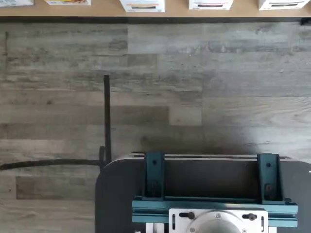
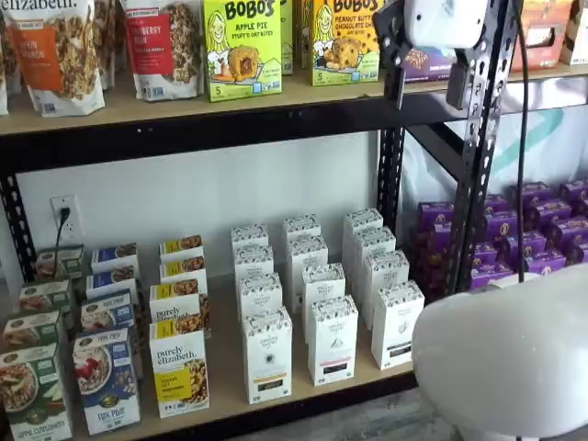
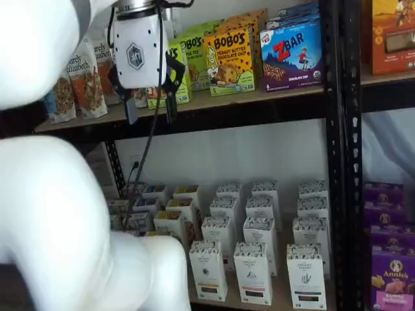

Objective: Pick up the white box with a yellow strip in the middle, on the bottom shelf, the fourth box from the left

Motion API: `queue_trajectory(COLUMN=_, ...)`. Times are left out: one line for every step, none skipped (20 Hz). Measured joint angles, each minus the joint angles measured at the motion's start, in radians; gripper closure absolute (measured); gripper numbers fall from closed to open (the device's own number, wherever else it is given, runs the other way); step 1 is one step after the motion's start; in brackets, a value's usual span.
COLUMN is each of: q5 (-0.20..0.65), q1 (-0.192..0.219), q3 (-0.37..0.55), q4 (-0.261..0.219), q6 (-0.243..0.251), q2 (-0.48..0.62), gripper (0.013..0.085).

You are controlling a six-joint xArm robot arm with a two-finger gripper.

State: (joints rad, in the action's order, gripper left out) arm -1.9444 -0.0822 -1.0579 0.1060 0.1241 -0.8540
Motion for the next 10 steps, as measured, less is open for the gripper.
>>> queue_trajectory(q5=0.008, q1=-0.008, q3=0.008, q4=-0.003, q6=0.006, q2=0.001, gripper=0.0130)
queue_trajectory(q5=0.018, q1=-0.016, q3=0.017, q4=-0.007, q6=0.013, q2=0.001, gripper=0.0130)
queue_trajectory(q5=0.030, q1=-0.025, q3=0.028, q4=-0.011, q6=0.020, q2=0.001, gripper=0.0130)
queue_trajectory(q5=0.044, q1=-0.033, q3=0.039, q4=-0.014, q6=0.025, q2=-0.001, gripper=0.0130)
queue_trajectory(q5=0.063, q1=-0.041, q3=0.053, q4=-0.019, q6=0.031, q2=-0.004, gripper=0.0130)
queue_trajectory(q5=0.086, q1=-0.051, q3=0.069, q4=-0.025, q6=0.038, q2=-0.011, gripper=0.0130)
queue_trajectory(q5=0.118, q1=-0.063, q3=0.090, q4=-0.031, q6=0.046, q2=-0.020, gripper=0.0130)
queue_trajectory(q5=0.138, q1=-0.071, q3=0.103, q4=-0.033, q6=0.052, q2=-0.023, gripper=0.0130)
queue_trajectory(q5=0.151, q1=-0.075, q3=0.113, q4=-0.031, q6=0.056, q2=-0.023, gripper=0.0130)
queue_trajectory(q5=0.162, q1=-0.080, q3=0.123, q4=-0.029, q6=0.061, q2=-0.020, gripper=0.0130)
